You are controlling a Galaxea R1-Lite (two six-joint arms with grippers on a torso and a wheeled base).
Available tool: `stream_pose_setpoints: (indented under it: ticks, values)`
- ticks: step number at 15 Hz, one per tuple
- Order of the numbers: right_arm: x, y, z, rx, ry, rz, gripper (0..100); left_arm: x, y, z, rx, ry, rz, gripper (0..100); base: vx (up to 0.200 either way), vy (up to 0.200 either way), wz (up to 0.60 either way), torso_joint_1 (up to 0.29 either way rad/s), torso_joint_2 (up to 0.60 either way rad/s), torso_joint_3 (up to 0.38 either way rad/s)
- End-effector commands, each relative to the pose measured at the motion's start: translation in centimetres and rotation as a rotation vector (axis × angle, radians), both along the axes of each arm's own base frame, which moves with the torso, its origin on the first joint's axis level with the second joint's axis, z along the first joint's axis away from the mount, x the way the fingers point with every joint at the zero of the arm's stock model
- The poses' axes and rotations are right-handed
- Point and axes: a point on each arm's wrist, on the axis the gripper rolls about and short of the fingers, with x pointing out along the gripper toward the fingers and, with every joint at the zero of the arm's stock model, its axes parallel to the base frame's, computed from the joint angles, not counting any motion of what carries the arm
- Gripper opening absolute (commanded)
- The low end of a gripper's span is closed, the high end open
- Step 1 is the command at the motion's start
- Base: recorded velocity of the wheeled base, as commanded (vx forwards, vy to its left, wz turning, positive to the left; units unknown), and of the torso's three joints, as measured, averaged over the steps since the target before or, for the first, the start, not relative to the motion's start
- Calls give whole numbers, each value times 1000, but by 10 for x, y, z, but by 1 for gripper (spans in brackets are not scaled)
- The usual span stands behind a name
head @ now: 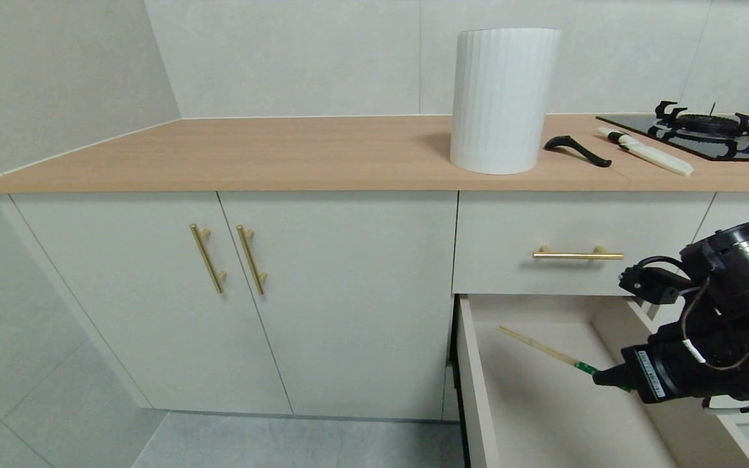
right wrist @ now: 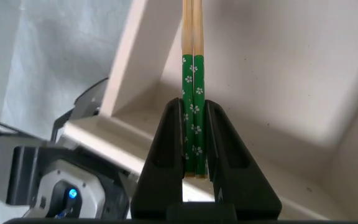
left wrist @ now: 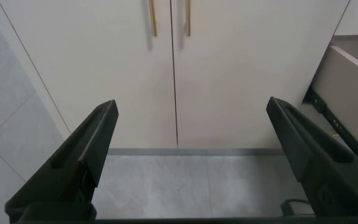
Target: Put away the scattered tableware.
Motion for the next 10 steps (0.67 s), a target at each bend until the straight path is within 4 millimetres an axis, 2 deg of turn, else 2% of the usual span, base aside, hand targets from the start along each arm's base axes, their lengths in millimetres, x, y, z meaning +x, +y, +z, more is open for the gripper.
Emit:
stream_pose_setpoints:
  ticks: [1,2,3,4,10]
  values:
    - [30,8,-38,-33,100,-30,0,0,0,0,0,0,0,100,0,0,0,0,0,0]
    - [44,13,-50,-14,110,-83,0,0,0,0,0,0,0,100,0,0,0,0,0,0]
    - [47,13,-52,-10,111,-96,0,0,0,0,0,0,0,100,0,0,0,0,0,0]
    - [66,20,-73,18,104,-175,0,0,0,0,0,0,0,100,0,0,0,0,0,0]
    - [100,33,-131,-12,90,-290,0,0,0,0,0,0,0,100,0,0,0,0,0,0]
